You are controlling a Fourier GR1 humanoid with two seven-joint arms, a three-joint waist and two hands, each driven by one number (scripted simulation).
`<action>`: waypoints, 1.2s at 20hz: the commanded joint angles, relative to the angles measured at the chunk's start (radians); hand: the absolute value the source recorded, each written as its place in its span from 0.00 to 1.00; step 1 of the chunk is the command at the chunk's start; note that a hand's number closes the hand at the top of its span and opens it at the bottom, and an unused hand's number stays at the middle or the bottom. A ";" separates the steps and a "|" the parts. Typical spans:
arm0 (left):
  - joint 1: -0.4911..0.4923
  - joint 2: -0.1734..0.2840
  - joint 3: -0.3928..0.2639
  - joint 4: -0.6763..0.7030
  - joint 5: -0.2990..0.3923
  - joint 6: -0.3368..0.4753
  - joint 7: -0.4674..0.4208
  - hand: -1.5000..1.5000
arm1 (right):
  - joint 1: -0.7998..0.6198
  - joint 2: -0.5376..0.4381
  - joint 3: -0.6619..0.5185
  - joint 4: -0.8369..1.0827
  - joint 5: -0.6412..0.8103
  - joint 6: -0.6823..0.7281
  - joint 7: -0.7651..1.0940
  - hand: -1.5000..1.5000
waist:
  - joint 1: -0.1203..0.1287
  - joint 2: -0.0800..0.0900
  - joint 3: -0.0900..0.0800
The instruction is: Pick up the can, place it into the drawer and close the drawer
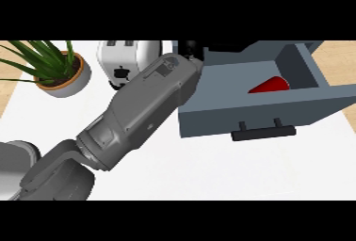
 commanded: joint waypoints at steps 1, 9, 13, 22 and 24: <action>0.023 0.000 -0.004 0.013 0.030 -0.014 -0.067 0.00 | 0.019 0.013 0.001 -0.023 -0.021 0.014 0.001 0.00 | -0.002 0.001 0.000; 0.001 0.000 -0.006 -0.025 0.083 -0.005 -0.098 0.00 | -0.085 -0.087 -0.051 -0.077 0.206 0.069 -0.154 0.00 | 0.013 0.003 -0.001; -0.016 0.000 0.006 -0.019 0.101 -0.026 -0.122 0.00 | -0.127 -0.049 0.028 -0.112 0.323 0.073 -0.197 0.00 | 0.037 0.001 -0.001; -0.029 0.000 -0.013 -0.038 0.110 0.004 -0.151 0.00 | -0.253 -0.046 0.249 -0.135 0.745 0.056 -0.217 0.00 | 0.086 -0.004 -0.002; -0.042 0.000 -0.028 -0.084 0.131 0.041 -0.129 0.00 | -0.349 -0.044 0.328 -0.044 0.855 0.016 -0.226 0.00 | 0.091 -0.002 -0.002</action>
